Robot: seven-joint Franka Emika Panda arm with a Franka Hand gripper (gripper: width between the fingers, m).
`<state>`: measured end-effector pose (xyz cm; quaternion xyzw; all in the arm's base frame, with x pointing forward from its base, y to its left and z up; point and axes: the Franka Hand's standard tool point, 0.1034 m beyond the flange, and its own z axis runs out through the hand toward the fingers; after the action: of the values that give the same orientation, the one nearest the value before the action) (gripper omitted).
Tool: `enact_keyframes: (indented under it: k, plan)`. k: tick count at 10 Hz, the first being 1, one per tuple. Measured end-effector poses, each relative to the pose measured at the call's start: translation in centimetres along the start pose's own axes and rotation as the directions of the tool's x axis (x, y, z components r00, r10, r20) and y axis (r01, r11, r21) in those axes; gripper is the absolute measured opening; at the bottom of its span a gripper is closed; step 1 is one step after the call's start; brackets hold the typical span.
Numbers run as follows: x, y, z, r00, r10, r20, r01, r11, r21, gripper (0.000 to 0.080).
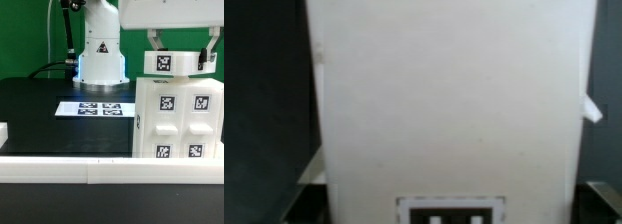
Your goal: Assemble cabinet
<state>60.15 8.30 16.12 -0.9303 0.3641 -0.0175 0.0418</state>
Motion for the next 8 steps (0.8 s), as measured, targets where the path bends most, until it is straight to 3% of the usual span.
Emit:
enact_keyframes:
  k: [2,4,8]
  plan:
    - [0.01,-0.10,0.04,0.985,0.173,0.003,-0.173,0.985,0.018,0.0561]
    - [0.11,-0.40,0.09,0.940,0.342,0.016,-0.342,0.938,0.052,0.0561]
    - [-0.21,-0.78,0.06,0.793,0.608,0.034,-0.609,0.792,0.048,0.0561]
